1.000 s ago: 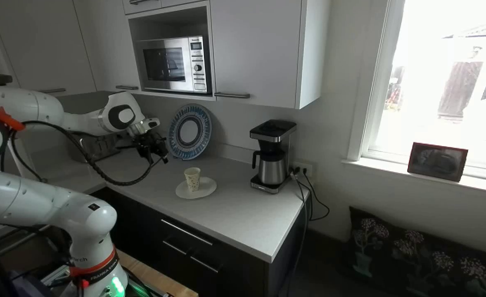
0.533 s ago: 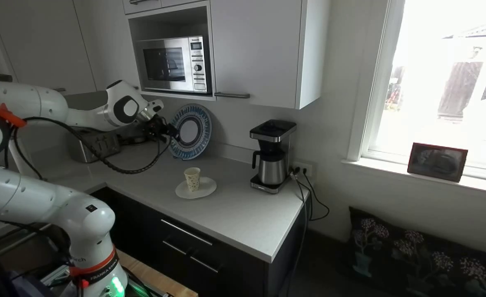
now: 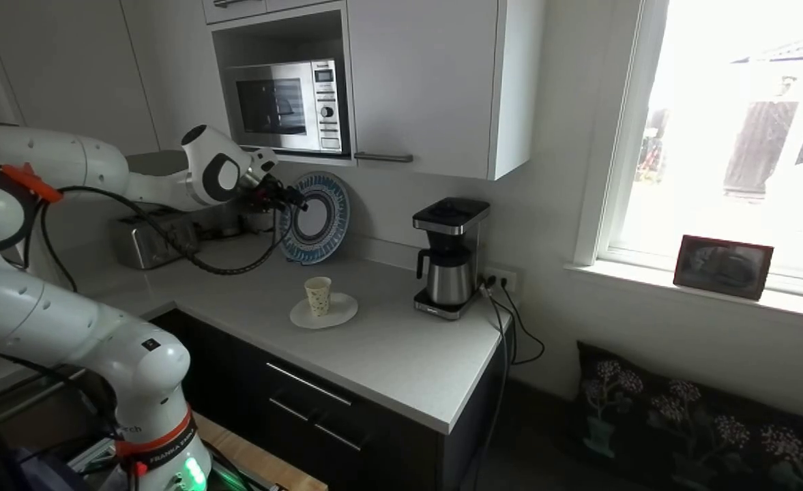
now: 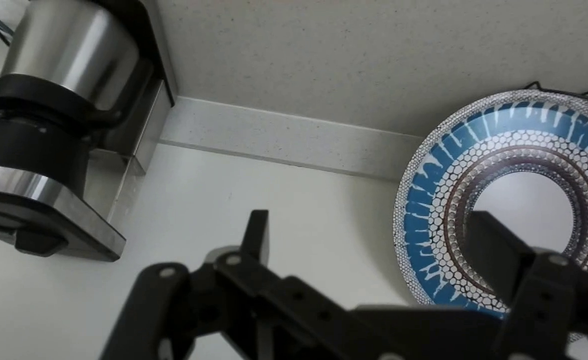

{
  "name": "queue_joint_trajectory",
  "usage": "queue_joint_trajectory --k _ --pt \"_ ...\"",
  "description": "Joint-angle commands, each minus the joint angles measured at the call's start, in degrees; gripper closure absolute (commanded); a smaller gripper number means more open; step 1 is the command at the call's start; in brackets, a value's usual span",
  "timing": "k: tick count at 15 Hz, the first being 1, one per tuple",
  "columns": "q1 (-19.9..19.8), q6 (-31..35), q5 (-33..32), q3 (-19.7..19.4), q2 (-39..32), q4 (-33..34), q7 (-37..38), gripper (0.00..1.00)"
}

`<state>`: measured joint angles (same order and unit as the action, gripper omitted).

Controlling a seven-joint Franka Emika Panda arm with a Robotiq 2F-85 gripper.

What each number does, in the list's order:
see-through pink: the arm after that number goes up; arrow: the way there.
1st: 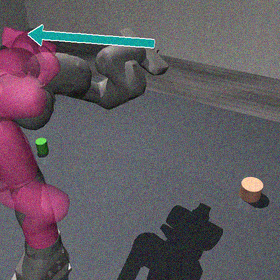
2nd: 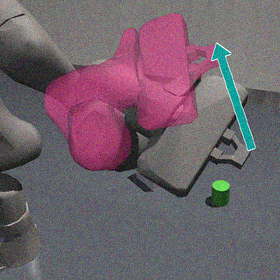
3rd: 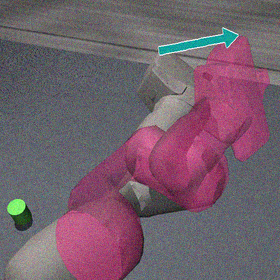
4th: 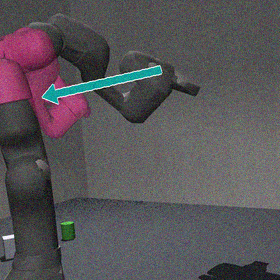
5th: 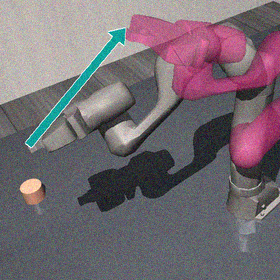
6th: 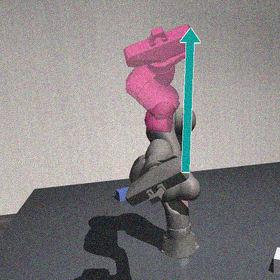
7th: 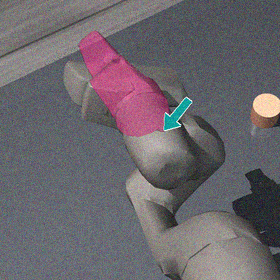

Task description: Open the microwave fully

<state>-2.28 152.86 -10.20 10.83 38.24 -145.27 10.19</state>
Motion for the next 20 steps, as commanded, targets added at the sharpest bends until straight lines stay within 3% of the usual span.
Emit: queue_joint_trajectory --k 1,6,14,18,20 --pt "0.12 -0.08 0.38 -0.07 -0.28 0.20 -0.27 0.00" --pt "2.80 3.75 2.63 -2.98 2.18 1.88 -3.00 0.00" --pt "-6.40 11.28 2.43 0.17 2.68 5.53 5.08 0.00" --pt "-9.59 16.13 3.40 1.93 1.05 7.22 7.41 0.00" --pt "-8.64 15.48 3.62 1.09 1.88 6.46 5.39 0.00"
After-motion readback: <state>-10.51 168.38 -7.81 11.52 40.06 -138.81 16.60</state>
